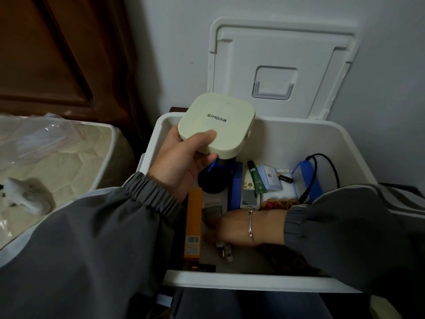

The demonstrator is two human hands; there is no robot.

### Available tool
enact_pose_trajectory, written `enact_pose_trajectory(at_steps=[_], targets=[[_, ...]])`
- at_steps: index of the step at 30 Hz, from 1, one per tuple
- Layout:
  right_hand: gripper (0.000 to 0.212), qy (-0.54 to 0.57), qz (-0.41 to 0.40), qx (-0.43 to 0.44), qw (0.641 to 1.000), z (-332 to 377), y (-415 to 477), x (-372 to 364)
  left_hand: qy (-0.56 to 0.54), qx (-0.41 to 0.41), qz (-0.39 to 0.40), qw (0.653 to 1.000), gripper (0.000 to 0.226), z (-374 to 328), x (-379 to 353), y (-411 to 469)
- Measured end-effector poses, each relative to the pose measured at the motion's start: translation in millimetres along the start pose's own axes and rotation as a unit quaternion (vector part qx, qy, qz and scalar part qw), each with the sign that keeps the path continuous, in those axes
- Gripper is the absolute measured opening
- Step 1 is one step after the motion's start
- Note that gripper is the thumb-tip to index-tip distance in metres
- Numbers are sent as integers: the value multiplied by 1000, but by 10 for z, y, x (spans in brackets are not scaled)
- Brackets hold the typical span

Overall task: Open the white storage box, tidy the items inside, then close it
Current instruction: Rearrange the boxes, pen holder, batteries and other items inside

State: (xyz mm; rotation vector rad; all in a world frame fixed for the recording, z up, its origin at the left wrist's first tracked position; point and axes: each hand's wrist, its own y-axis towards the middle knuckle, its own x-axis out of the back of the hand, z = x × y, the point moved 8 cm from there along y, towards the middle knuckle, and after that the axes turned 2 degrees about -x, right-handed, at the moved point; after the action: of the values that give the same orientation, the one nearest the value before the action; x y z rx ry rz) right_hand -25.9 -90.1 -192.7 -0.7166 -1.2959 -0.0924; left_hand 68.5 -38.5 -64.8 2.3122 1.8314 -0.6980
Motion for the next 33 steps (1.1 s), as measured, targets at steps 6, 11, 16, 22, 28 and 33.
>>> enact_pose_trajectory(at_steps=[6,11,16,22,28,33], targets=[[38,169,-24,-65,983,-296,-294,324,-25,-11,-13,1000,42,-26,-7,-13],[21,266,-58,-231,934,-993,-833,477,-24,-6,-12,1000,47,-24,-6,-14],[15,228,-117,-442,860,-1741,-1269,322,-21,-11,-7,1000,48,-19,-3,2],[14,185,-81,-527,826,-1868,-1328,100,-10,-7,-2,1000,51,15,1,10],[27,127,-14,-562,817,-1814,-1235,-44,2,-5,-8,1000,50,34,3,13],[26,147,-7,-545,826,-1773,-1222,-64,3,-7,-7,1000,49,28,-5,12]])
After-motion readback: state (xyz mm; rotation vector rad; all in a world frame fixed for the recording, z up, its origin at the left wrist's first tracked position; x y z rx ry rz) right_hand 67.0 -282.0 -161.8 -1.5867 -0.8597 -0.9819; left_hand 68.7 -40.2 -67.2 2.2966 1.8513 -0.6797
